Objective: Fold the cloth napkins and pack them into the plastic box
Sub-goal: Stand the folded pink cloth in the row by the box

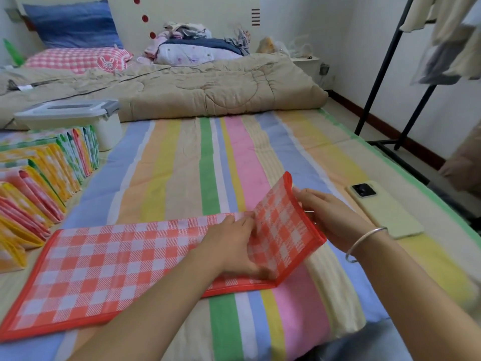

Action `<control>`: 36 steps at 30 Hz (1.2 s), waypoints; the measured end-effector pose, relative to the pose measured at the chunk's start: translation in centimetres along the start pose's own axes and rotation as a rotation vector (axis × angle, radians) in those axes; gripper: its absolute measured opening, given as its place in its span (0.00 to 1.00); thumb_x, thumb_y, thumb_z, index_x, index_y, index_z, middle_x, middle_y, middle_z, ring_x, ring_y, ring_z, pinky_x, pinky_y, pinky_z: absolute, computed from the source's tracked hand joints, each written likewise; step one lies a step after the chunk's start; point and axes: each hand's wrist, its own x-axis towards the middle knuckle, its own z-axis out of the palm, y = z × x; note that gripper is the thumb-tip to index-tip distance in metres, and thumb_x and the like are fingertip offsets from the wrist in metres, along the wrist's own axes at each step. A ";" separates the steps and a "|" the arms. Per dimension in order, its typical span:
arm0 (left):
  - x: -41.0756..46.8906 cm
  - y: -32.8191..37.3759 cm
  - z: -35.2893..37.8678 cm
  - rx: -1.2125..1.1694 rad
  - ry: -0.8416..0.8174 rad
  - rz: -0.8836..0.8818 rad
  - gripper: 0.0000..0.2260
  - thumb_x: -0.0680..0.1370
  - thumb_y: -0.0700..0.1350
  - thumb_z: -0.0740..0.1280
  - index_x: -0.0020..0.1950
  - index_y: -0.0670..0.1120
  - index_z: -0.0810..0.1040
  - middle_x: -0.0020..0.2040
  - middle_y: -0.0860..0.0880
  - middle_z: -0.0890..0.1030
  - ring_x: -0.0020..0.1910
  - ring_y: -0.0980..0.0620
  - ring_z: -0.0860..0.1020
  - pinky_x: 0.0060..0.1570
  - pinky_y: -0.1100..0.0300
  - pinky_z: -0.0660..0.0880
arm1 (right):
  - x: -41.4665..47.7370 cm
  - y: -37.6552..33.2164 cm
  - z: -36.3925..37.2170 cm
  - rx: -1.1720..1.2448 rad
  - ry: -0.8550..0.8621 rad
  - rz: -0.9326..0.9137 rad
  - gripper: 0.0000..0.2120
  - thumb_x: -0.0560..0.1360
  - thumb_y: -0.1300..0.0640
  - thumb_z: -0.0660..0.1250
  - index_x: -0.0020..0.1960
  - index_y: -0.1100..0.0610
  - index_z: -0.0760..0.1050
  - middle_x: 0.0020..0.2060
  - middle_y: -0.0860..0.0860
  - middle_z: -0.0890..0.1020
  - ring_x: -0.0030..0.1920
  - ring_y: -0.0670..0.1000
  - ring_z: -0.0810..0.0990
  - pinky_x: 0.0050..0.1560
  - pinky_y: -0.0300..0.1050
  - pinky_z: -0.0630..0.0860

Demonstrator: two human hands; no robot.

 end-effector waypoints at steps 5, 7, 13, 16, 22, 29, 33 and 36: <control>-0.4 -0.8 0.1 -0.057 0.024 0.020 0.41 0.65 0.74 0.69 0.71 0.53 0.67 0.78 0.59 0.61 0.72 0.51 0.65 0.65 0.53 0.70 | 0.5 0.4 3.8 0.070 0.145 -0.183 0.17 0.77 0.44 0.66 0.49 0.59 0.77 0.45 0.54 0.81 0.47 0.53 0.80 0.49 0.47 0.75; -1.1 -1.5 -0.1 -0.212 0.064 0.016 0.30 0.72 0.67 0.70 0.70 0.55 0.70 0.76 0.62 0.64 0.67 0.55 0.70 0.62 0.57 0.72 | 0.5 0.9 5.0 0.261 0.096 -0.165 0.22 0.77 0.41 0.63 0.61 0.56 0.78 0.60 0.56 0.80 0.62 0.56 0.78 0.64 0.54 0.73; -3.6 -3.2 0.7 -0.719 0.172 -0.016 0.13 0.82 0.43 0.62 0.62 0.59 0.76 0.64 0.60 0.77 0.56 0.58 0.79 0.58 0.60 0.76 | 0.0 0.3 8.5 0.345 -0.064 -0.221 0.26 0.81 0.42 0.48 0.75 0.51 0.65 0.70 0.43 0.71 0.68 0.41 0.71 0.67 0.40 0.67; -3.9 -3.0 1.3 -0.803 0.238 0.015 0.13 0.78 0.46 0.59 0.58 0.58 0.77 0.57 0.58 0.82 0.54 0.61 0.79 0.57 0.62 0.75 | 0.7 0.1 11.0 0.064 -0.019 -0.191 0.24 0.82 0.41 0.52 0.74 0.50 0.64 0.72 0.45 0.69 0.70 0.44 0.69 0.73 0.45 0.63; -4.5 -4.1 0.8 -1.358 0.713 -0.591 0.13 0.82 0.38 0.60 0.50 0.49 0.83 0.45 0.50 0.86 0.45 0.52 0.85 0.53 0.47 0.81 | 1.9 2.6 14.1 -0.896 0.067 -0.226 0.26 0.82 0.40 0.46 0.79 0.44 0.51 0.79 0.49 0.50 0.79 0.50 0.43 0.77 0.52 0.40; -6.1 -6.1 1.5 -1.009 0.587 -0.621 0.08 0.76 0.48 0.72 0.37 0.55 0.85 0.35 0.54 0.85 0.39 0.51 0.85 0.47 0.47 0.82 | 1.9 5.0 16.3 -1.089 0.084 -0.211 0.44 0.65 0.35 0.28 0.79 0.44 0.49 0.79 0.49 0.45 0.78 0.52 0.37 0.75 0.55 0.33; -6.1 -6.1 1.6 -1.009 0.524 -0.643 0.11 0.75 0.46 0.74 0.34 0.59 0.84 0.35 0.55 0.85 0.37 0.51 0.85 0.47 0.50 0.83 | 2.1 4.8 16.5 -1.040 0.095 -0.182 0.34 0.73 0.43 0.36 0.79 0.46 0.51 0.79 0.49 0.47 0.78 0.52 0.39 0.75 0.53 0.34; -6.0 -5.8 1.3 -1.058 0.480 -0.652 0.10 0.76 0.42 0.74 0.38 0.56 0.85 0.35 0.53 0.86 0.35 0.51 0.85 0.45 0.51 0.83 | 2.6 4.5 16.7 -0.971 0.112 -0.133 0.26 0.81 0.46 0.41 0.78 0.46 0.54 0.79 0.49 0.49 0.78 0.51 0.39 0.76 0.54 0.35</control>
